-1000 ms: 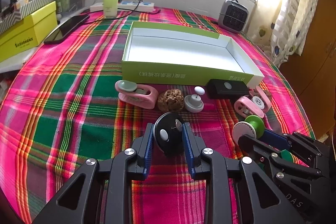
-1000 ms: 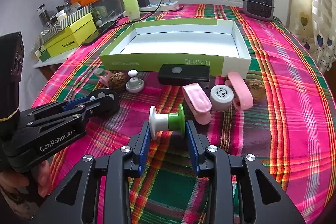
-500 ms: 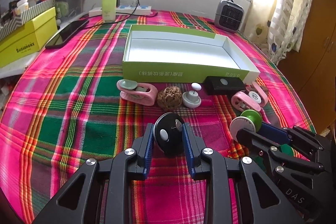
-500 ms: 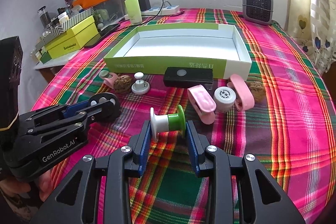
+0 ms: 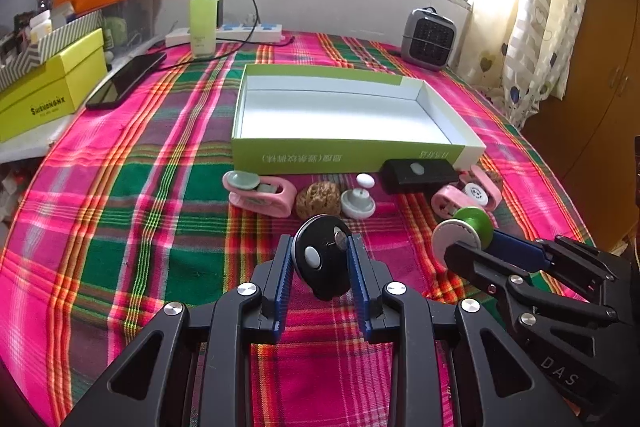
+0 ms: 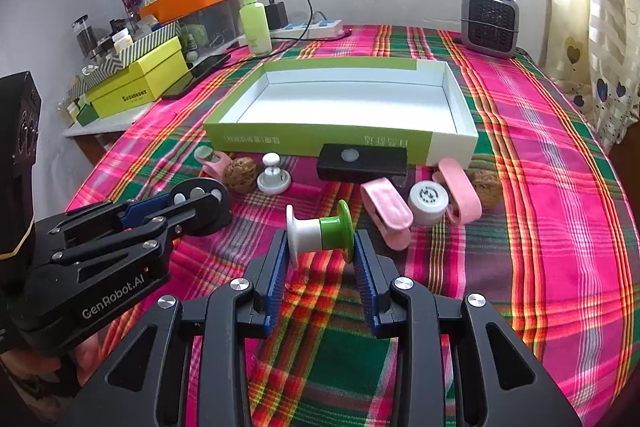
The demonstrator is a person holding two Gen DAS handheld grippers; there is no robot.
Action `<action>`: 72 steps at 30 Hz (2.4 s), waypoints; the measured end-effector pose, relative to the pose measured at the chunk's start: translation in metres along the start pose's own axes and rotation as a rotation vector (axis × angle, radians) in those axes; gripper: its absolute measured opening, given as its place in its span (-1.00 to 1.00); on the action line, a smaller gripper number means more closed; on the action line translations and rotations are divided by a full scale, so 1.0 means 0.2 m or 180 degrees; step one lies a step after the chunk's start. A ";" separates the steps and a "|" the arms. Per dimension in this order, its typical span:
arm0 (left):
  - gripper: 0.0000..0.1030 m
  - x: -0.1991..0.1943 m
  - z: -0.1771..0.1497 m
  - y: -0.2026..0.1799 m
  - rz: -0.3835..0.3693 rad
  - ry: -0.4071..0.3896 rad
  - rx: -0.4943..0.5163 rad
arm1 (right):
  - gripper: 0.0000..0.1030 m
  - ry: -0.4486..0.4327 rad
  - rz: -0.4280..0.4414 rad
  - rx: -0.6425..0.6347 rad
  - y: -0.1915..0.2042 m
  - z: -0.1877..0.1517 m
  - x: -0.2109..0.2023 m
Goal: Organize objects
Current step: 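Carry the spool and black puck with both grippers over the white box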
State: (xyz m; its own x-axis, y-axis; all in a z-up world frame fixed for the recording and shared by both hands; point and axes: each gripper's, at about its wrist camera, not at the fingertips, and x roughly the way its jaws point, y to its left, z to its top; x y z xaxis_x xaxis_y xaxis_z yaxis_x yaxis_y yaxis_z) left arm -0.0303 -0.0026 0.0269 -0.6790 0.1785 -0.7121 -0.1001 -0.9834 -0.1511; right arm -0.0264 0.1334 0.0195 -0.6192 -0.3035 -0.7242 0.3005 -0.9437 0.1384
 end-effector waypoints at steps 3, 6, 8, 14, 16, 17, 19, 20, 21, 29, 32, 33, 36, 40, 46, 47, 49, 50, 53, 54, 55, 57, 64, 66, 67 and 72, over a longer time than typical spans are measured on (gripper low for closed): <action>-0.51 0.00 0.02 0.00 0.0014 -0.0003 0.0009 | -0.35 -0.0020 0.0027 -0.0001 0.00 0.02 0.00; -0.51 0.00 0.04 -0.01 0.0026 -0.0017 0.0016 | -0.35 -0.0040 0.0056 0.0000 0.00 0.04 0.00; -0.51 0.00 0.05 0.00 0.0022 -0.0026 0.0009 | -0.35 -0.0047 0.0066 0.0007 -0.01 0.04 0.01; -0.51 0.00 0.08 -0.01 -0.0003 -0.0057 0.0007 | -0.35 -0.0053 0.0083 0.0035 -0.03 0.07 0.02; -0.51 0.00 0.09 -0.01 -0.0007 -0.0071 0.0013 | -0.35 -0.0072 0.0081 0.0033 -0.03 0.08 0.01; -0.51 0.00 0.10 -0.01 -0.0013 -0.0080 0.0018 | -0.35 -0.0079 0.0079 0.0032 -0.04 0.08 0.01; -0.51 -0.01 0.11 -0.02 -0.0022 -0.0096 0.0027 | -0.35 -0.0102 0.0073 0.0033 -0.04 0.10 0.01; -0.51 -0.01 0.12 -0.02 -0.0028 -0.0100 0.0028 | -0.35 -0.0107 0.0070 0.0034 -0.05 0.10 0.01; -0.51 -0.01 0.12 -0.02 -0.0034 -0.0104 0.0028 | -0.35 -0.0111 0.0068 0.0033 -0.05 0.11 0.01; -0.51 -0.01 0.18 -0.01 -0.0046 -0.0149 0.0002 | -0.35 -0.0152 0.0040 0.0021 -0.08 0.16 0.01; -0.51 0.00 0.20 0.00 -0.0040 -0.0161 -0.0002 | -0.35 -0.0169 0.0041 0.0020 -0.08 0.17 0.01; -0.51 0.00 0.21 0.00 -0.0038 -0.0166 -0.0011 | -0.35 -0.0178 0.0036 0.0016 -0.08 0.18 0.01; -0.51 0.01 0.23 0.00 -0.0029 -0.0172 -0.0038 | -0.35 -0.0192 0.0037 0.0019 -0.09 0.21 0.02; -0.51 0.03 0.25 0.00 -0.0032 -0.0166 -0.0031 | -0.35 -0.0187 0.0034 0.0041 -0.11 0.23 0.04; -0.51 0.07 0.28 0.00 -0.0033 -0.0156 -0.0044 | -0.35 -0.0169 0.0036 0.0036 -0.12 0.26 0.06; -0.51 0.07 0.29 0.00 -0.0034 -0.0157 -0.0046 | -0.35 -0.0168 0.0035 0.0032 -0.12 0.27 0.07; -0.51 0.08 0.30 0.00 -0.0036 -0.0157 -0.0054 | -0.35 -0.0164 0.0030 0.0033 -0.12 0.28 0.08; -0.51 0.09 0.31 0.01 -0.0038 -0.0158 -0.0059 | -0.35 -0.0163 0.0031 0.0033 -0.12 0.29 0.08; -0.51 0.11 0.33 0.02 -0.0042 -0.0148 -0.0078 | -0.35 -0.0170 0.0019 0.0014 -0.12 0.32 0.10; -0.51 0.12 0.34 0.02 -0.0041 -0.0148 -0.0077 | -0.35 -0.0171 0.0012 0.0005 -0.13 0.33 0.10; -0.51 0.12 0.36 0.03 -0.0038 -0.0152 -0.0073 | -0.35 -0.0171 0.0006 0.0002 -0.13 0.34 0.11; -0.51 0.15 0.37 0.03 -0.0041 -0.0144 -0.0086 | -0.35 -0.0162 -0.0002 0.0002 -0.14 0.36 0.13; -0.51 0.25 0.43 0.07 -0.0054 -0.0053 -0.0119 | -0.35 -0.0141 -0.0036 -0.0001 -0.17 0.44 0.20; -0.51 0.27 0.45 0.08 -0.0045 -0.0044 -0.0117 | -0.35 -0.0128 -0.0058 -0.0009 -0.18 0.46 0.23; -0.51 0.28 0.46 0.08 -0.0038 -0.0042 -0.0120 | -0.35 -0.0111 -0.0068 0.0000 -0.19 0.47 0.25; -0.51 0.35 0.50 0.09 -0.0077 0.0000 -0.0127 | -0.35 0.0007 0.0018 0.0100 -0.24 0.53 0.33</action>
State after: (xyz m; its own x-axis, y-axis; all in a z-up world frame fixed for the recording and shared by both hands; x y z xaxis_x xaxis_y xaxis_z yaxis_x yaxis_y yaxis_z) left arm -0.1533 -0.0110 0.0432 -0.6767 0.2022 -0.7079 -0.0875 -0.9768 -0.1954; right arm -0.1588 0.1446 0.0359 -0.6159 -0.3086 -0.7248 0.2811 -0.9456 0.1638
